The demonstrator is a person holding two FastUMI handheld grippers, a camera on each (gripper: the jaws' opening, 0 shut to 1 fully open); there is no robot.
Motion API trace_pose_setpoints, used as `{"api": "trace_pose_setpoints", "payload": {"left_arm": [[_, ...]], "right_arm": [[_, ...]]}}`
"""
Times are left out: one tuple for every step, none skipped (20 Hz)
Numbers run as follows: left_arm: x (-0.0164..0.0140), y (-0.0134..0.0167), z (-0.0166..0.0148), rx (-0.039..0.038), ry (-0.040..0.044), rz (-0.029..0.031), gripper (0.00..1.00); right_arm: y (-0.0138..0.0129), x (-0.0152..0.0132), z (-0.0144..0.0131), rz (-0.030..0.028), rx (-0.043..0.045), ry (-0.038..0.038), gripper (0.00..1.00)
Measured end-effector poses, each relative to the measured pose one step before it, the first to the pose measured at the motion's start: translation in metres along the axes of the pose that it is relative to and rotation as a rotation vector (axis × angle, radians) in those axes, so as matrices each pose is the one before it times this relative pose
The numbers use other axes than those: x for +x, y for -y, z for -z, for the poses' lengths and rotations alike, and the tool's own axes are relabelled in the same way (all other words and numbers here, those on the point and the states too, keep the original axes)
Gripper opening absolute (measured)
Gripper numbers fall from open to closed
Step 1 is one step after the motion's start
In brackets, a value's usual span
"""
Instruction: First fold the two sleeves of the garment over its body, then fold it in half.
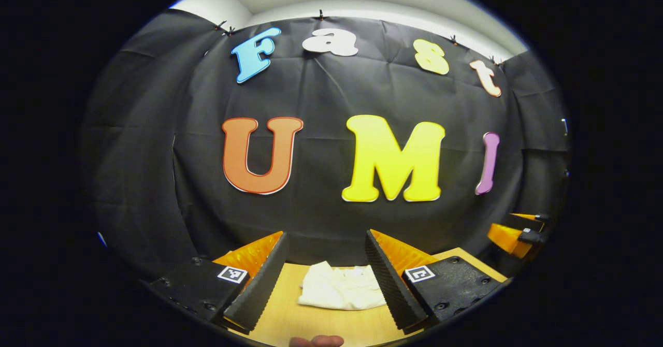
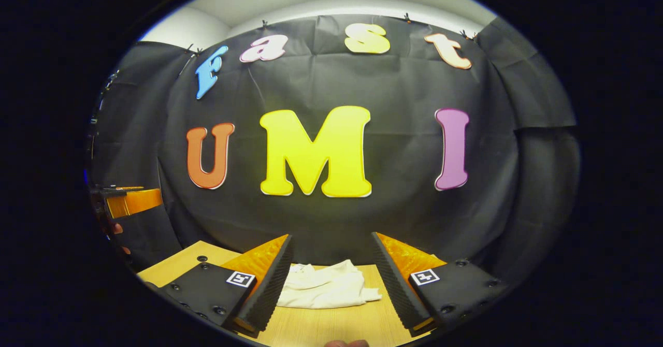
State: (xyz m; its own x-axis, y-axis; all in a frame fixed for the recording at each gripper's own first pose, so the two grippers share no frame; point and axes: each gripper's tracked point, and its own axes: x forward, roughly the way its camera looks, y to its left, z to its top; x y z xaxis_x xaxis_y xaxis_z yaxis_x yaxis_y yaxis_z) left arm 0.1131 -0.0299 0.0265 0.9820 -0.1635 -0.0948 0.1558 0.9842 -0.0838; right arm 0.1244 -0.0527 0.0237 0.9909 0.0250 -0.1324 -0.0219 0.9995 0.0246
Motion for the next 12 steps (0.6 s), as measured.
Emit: {"api": "trace_pose_setpoints", "payload": {"left_arm": [[-0.01198,0.00243,-0.00336,0.01407,0.01854,0.00015,0.94],[-0.0114,0.00378,-0.00252,0.01208,0.01482,0.00047,0.94],[-0.01032,0.00358,0.00022,0.00717,0.00969,0.00366,0.94],[-0.00952,0.00463,0.00205,0.00151,-0.00482,0.00536,0.94],[-0.00737,0.00435,0.00348,0.00075,-0.00485,0.00316,0.94],[-0.00613,0.00061,0.00253,0.00299,0.00024,-0.00282,0.94],[-0.00513,-0.00032,0.00198,-0.00123,0.00108,-0.00572,0.94],[-0.00445,0.00049,0.00148,-0.00347,0.00566,0.00112,0.94],[-0.00252,0.00145,-0.00112,0.00177,0.00756,0.00472,0.94],[-0.00171,0.00023,-0.00065,0.0012,0.00467,-0.00114,0.94],[-0.00188,-0.0023,-0.00444,0.00429,0.00571,-0.00515,0.94],[0.00098,0.00152,-0.00017,-0.00301,-0.0015,0.0019,0.94]], "right_arm": [[-0.00616,-0.01269,-0.00312,-0.00155,-0.00423,0.01371,0.9],[-0.00502,-0.01173,-0.00076,-0.00065,-0.00135,0.01041,0.91],[-0.0081,-0.01713,-0.00228,-0.00697,0.00517,0.01463,0.92],[-0.00964,-0.01329,0.00076,-0.00081,0.00041,0.0081,0.92],[-0.00683,-0.00798,0.00371,-0.00218,-0.00207,-0.0031,0.92],[-0.00983,-0.00974,0.0082,0.00209,0.00511,-0.00579,0.91],[-0.00664,-0.00524,0.00635,-0.00875,0.00739,-0.00731,0.91],[-0.00332,-0.00259,0.00574,0.00549,0.00179,-0.00389,0.91],[0.00003,-0.00314,0.00412,0.01012,0.00577,-0.00581,0.92],[-0.00144,-0.00168,0.00363,0.0044,0.00931,-0.00142,0.92],[-0.0009,-0.00118,0.00383,0.00451,0.01206,-0.00913,0.92],[-0.00098,-0.00129,0.00345,0.00122,0.00894,-0.00718,0.92]]}}
